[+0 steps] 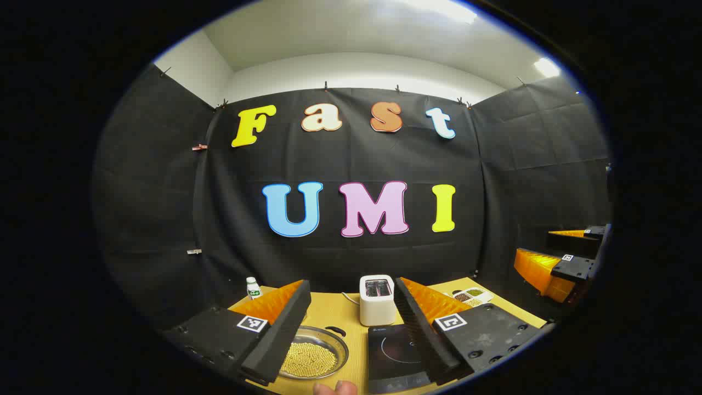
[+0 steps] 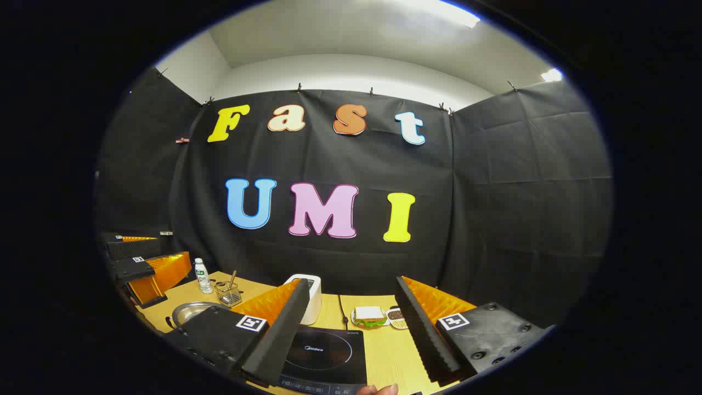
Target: First push the handle of the pot to place it horizontally, then grasp the pot with both hands and set it on the induction cooktop.
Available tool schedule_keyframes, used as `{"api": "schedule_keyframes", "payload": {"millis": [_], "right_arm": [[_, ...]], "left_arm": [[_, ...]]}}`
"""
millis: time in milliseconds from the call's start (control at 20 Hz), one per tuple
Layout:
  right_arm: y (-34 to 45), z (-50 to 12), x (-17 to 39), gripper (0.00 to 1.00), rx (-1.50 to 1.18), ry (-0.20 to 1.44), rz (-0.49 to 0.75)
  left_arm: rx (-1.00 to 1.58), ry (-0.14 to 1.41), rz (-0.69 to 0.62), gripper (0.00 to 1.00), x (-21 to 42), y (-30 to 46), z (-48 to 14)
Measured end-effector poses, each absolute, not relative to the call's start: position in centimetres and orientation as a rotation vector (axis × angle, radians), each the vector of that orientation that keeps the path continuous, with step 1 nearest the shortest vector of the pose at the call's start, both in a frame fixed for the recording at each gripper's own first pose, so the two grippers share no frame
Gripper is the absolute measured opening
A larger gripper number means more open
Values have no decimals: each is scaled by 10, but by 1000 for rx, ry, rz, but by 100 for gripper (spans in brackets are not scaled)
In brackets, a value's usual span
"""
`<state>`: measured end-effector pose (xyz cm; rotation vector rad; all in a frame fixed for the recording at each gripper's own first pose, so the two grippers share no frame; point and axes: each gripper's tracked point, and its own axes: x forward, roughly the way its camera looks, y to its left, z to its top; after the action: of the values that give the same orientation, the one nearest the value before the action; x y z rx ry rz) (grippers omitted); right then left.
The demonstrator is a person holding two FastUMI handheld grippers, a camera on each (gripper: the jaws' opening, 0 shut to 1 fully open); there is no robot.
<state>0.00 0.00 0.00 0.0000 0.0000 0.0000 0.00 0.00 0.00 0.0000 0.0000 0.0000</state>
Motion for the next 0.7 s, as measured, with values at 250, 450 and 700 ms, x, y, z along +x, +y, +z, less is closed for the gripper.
{"api": "schedule_keyframes", "payload": {"millis": [250,450,700], "right_arm": [[-1,0,-5,97,-5,-2,-4],[0,1,-8,97,-9,-3,-5],[3,2,-12,97,-15,-8,-6]], "left_arm": [[-1,-5,4,95,-6,2,0],[-2,-10,1,95,-8,3,1],[-12,-10,7,95,-13,7,2]]}}
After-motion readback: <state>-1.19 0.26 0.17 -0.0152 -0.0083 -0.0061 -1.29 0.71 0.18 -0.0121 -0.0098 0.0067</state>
